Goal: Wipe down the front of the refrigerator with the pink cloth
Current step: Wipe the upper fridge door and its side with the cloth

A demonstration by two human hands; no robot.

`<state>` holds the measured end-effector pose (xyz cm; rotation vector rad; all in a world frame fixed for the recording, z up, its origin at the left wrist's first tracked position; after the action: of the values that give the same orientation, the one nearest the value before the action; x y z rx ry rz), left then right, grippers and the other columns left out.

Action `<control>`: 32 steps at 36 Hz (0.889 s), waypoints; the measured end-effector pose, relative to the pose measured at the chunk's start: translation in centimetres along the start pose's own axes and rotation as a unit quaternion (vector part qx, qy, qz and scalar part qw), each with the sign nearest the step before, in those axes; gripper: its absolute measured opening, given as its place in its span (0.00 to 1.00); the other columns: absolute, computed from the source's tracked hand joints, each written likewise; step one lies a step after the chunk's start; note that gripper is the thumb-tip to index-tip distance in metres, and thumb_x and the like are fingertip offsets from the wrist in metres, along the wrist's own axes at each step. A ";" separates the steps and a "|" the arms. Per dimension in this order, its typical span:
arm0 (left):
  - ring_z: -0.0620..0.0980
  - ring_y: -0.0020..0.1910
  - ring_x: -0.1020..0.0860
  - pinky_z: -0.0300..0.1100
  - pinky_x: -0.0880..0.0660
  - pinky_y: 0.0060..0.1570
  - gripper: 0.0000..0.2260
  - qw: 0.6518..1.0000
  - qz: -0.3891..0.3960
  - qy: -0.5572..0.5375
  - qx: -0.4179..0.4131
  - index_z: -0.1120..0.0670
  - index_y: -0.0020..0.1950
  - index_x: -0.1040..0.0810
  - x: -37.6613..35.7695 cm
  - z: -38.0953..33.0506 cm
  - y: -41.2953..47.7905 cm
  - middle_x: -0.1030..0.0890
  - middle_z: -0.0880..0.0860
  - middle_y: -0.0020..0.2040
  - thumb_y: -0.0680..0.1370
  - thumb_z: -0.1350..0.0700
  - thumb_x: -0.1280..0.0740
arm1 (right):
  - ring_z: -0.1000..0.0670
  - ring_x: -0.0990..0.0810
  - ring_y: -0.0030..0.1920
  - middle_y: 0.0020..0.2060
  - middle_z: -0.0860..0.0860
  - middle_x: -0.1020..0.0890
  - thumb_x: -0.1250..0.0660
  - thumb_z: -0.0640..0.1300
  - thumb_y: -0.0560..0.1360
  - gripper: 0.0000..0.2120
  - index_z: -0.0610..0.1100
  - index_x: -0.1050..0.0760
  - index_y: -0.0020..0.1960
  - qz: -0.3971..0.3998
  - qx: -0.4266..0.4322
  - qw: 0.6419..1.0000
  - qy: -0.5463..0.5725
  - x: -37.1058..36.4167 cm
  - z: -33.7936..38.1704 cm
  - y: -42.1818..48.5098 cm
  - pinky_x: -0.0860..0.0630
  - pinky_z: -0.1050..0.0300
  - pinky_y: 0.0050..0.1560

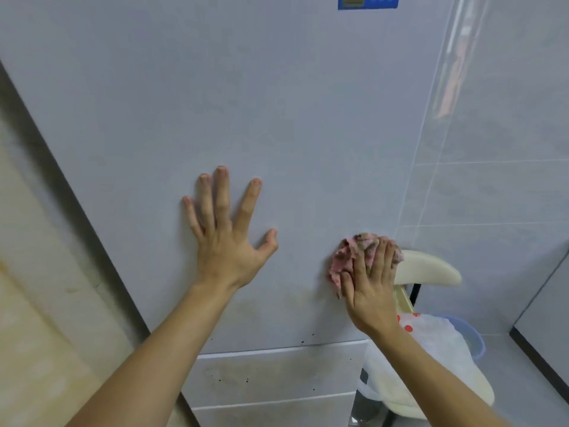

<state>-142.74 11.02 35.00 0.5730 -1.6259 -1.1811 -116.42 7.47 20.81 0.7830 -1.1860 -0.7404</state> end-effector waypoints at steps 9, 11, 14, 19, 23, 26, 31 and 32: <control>0.65 0.85 0.53 0.72 0.54 0.79 0.41 1.000 0.007 -0.005 -0.002 0.48 0.85 0.39 0.4 -0.1 -0.1 0.49 0.61 0.85 0.74 0.41 0.29 | 0.38 0.58 0.84 0.84 0.37 0.51 0.48 0.53 0.87 0.28 0.48 0.47 0.85 -0.074 0.066 0.995 0.009 5.7 3.0 11.0 0.60 0.38 0.83; 0.66 0.84 0.53 0.72 0.54 0.79 0.41 1.000 0.010 -0.007 -0.004 0.49 0.85 0.39 0.5 -0.1 -0.1 0.49 0.62 0.85 0.74 0.42 0.29 | 0.35 0.53 0.83 0.82 0.33 0.44 0.43 0.50 0.86 0.27 0.47 0.40 0.83 -0.094 0.099 0.991 0.017 8.2 4.7 15.3 0.59 0.40 0.83; 0.67 0.84 0.53 0.72 0.54 0.78 0.41 1.000 0.015 -0.011 -0.008 0.49 0.85 0.39 0.5 -0.2 -0.1 0.49 0.62 0.85 0.74 0.43 0.29 | 0.32 0.48 0.82 0.81 0.33 0.42 0.41 0.47 0.86 0.25 0.46 0.37 0.82 -0.121 0.114 0.986 0.012 10.2 7.1 19.8 0.56 0.38 0.82; 0.66 0.85 0.53 0.71 0.54 0.79 0.40 1.000 0.011 -0.016 -0.010 0.48 0.85 0.39 0.5 0.0 -0.2 0.50 0.61 0.86 0.74 0.43 0.30 | 0.31 0.47 0.82 0.80 0.32 0.41 0.44 0.53 0.87 0.26 0.45 0.36 0.82 -0.158 0.077 0.984 -0.002 8.8 8.5 18.7 0.57 0.39 0.83; 0.65 0.85 0.53 0.72 0.54 0.79 0.38 1.000 0.009 -0.021 -0.016 0.47 0.85 0.39 0.6 0.3 -0.1 0.50 0.60 0.86 0.76 0.45 0.31 | 0.42 0.54 0.85 0.84 0.42 0.49 0.41 0.60 0.85 0.30 0.49 0.41 0.82 -0.117 0.139 0.983 -0.011 4.5 8.1 12.0 0.56 0.44 0.83; 0.64 0.85 0.53 0.70 0.54 0.79 0.37 0.999 0.011 -0.024 -0.020 0.46 0.85 0.40 0.8 0.3 -0.1 0.51 0.59 0.86 0.77 0.45 0.32 | 0.43 0.51 0.85 0.85 0.47 0.52 0.40 0.60 0.85 0.31 0.53 0.45 0.84 -0.069 0.181 0.980 -0.033 1.4 7.4 6.9 0.50 0.42 0.83; 0.63 0.85 0.52 0.68 0.53 0.80 0.36 0.999 0.011 -0.023 -0.029 0.46 0.85 0.40 1.2 0.6 0.0 0.50 0.58 0.86 0.77 0.45 0.32 | 0.43 0.50 0.85 0.85 0.47 0.51 0.43 0.56 0.87 0.30 0.53 0.50 0.85 -0.063 0.190 0.980 -0.016 1.1 6.8 6.5 0.48 0.41 0.82; 0.63 0.85 0.51 0.68 0.53 0.80 0.36 0.999 0.008 -0.024 -0.032 0.46 0.84 0.39 1.3 0.7 0.0 0.49 0.58 0.86 0.77 0.46 0.32 | 0.43 0.49 0.85 0.85 0.46 0.50 0.42 0.55 0.87 0.31 0.53 0.50 0.85 -0.067 0.193 0.979 -0.014 1.4 6.8 7.0 0.48 0.41 0.83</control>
<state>-143.88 10.23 35.53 0.4928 -1.6251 -1.2386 -122.10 9.13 28.70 1.1866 -1.3320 -0.6399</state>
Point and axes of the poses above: each hand's wrist, its own y-axis towards the middle knuckle, its own x-axis out of the back of the hand, z = x × y, the point moved 5 cm from there along y, towards the middle knuckle
